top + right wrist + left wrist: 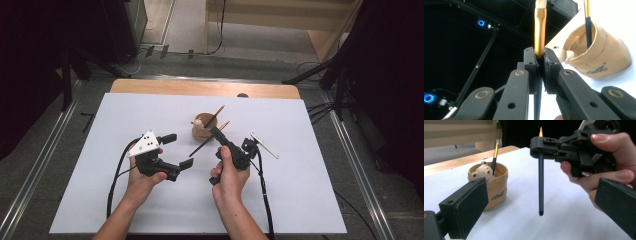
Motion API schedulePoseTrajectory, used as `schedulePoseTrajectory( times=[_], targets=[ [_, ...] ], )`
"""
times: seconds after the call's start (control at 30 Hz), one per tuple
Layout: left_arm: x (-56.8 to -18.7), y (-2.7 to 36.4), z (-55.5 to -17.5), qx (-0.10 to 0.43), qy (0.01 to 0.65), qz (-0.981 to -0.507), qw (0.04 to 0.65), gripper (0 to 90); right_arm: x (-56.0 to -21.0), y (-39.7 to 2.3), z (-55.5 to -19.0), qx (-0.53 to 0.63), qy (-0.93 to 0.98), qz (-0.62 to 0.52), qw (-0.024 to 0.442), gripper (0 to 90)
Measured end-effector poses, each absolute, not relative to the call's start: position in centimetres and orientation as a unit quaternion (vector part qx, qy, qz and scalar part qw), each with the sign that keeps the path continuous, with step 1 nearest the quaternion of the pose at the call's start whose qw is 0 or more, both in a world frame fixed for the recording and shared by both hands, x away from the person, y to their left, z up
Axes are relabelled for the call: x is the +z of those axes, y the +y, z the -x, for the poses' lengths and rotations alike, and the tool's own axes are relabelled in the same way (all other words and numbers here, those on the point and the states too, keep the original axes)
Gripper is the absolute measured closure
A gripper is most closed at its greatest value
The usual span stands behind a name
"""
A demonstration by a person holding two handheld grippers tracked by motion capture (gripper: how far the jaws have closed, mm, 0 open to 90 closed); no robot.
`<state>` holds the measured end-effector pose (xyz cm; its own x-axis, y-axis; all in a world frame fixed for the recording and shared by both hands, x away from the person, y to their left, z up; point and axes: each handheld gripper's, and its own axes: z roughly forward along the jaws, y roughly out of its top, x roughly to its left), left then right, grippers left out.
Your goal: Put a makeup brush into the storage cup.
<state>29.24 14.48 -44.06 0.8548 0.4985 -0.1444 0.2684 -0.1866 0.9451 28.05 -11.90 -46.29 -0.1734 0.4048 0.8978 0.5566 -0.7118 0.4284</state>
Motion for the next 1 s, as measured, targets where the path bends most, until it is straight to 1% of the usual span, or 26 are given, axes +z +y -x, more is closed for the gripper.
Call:
schedulePoseTrajectory(
  times=[0.1, 0.2, 0.3, 0.4, 0.53, 0.77, 0.83, 1.0],
  targets=[
    [-44.0, 14.7, -29.2, 0.103, 0.250, -0.759, 0.592, 0.0, -46.2, -11.9, -28.1, -0.667, -0.397, 0.630, 0.026, 84.2],
    [-44.0, 15.0, -29.0, 0.110, 0.252, -0.758, 0.591, 0.0, -46.2, -12.1, -28.1, -0.666, -0.406, 0.625, 0.016, 84.2],
    [-44.2, 15.5, -28.9, 0.120, 0.254, -0.756, 0.592, 0.0, -46.1, -12.3, -28.2, -0.661, -0.424, 0.619, -0.008, 84.2],
    [-44.3, 16.3, -28.7, 0.121, 0.257, -0.749, 0.598, 0.0, -45.9, -12.6, -28.3, -0.660, -0.443, 0.605, -0.035, 84.2],
    [-44.2, 17.8, -28.2, 0.139, 0.265, -0.743, 0.599, 0.0, -45.4, -13.0, -28.7, -0.661, -0.466, 0.584, -0.068, 84.2],
    [-44.8, 21.2, -27.3, 0.177, 0.292, -0.733, 0.588, 0.0, -45.0, -13.4, -29.7, -0.662, -0.502, 0.549, -0.098, 84.2],
    [-45.2, 22.0, -27.2, 0.181, 0.297, -0.732, 0.585, 0.0, -45.0, -13.6, -30.0, -0.659, -0.509, 0.545, -0.102, 84.2],
    [-46.2, 23.7, -26.4, 0.191, 0.304, -0.740, 0.569, 0.0, -44.8, -13.9, -30.4, -0.650, -0.533, 0.526, -0.132, 84.3]
  ],
)
